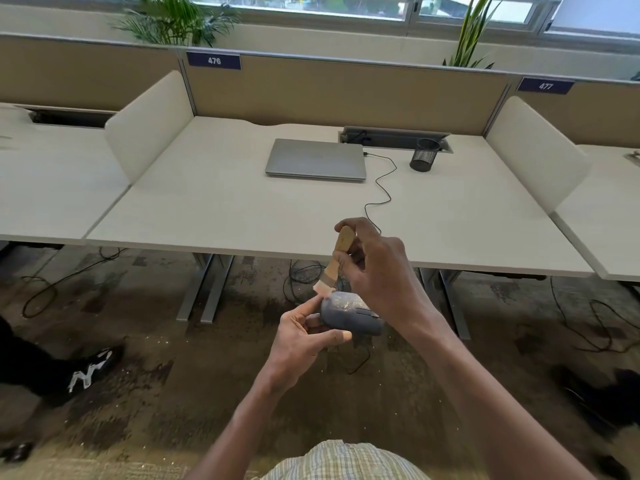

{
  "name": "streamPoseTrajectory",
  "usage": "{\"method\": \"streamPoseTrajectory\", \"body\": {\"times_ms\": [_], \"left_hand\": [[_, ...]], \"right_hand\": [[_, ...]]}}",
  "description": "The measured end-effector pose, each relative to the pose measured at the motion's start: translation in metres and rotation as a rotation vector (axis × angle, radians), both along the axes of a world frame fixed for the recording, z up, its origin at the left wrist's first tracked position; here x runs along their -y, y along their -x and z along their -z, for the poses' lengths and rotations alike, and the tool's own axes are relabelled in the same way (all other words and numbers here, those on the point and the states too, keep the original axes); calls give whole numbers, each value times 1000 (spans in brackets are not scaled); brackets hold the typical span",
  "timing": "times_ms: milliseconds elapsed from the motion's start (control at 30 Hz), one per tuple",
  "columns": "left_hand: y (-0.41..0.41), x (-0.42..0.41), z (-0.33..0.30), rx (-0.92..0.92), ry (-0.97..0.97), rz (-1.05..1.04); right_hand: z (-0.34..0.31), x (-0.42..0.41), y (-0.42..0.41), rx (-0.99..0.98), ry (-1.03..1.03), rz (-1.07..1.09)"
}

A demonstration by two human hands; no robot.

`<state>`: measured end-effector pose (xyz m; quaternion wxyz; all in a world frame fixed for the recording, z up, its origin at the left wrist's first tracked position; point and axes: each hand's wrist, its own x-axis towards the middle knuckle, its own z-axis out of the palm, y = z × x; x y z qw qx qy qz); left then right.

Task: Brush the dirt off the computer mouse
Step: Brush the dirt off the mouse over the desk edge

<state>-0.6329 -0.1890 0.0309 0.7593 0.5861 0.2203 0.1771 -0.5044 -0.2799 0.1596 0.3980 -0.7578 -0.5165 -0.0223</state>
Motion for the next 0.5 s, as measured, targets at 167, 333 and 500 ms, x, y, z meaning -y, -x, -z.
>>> {"method": "streamPoseTrajectory", "body": {"times_ms": [167, 333, 500], "left_hand": [[3, -1, 1, 9, 8, -7], [5, 2, 5, 7, 20, -9], [8, -1, 5, 8, 11, -29]], "right_hand": [[4, 0, 2, -12, 52, -10], [2, 0, 0, 7, 37, 10], [5, -2, -1, -35, 59, -6]]}}
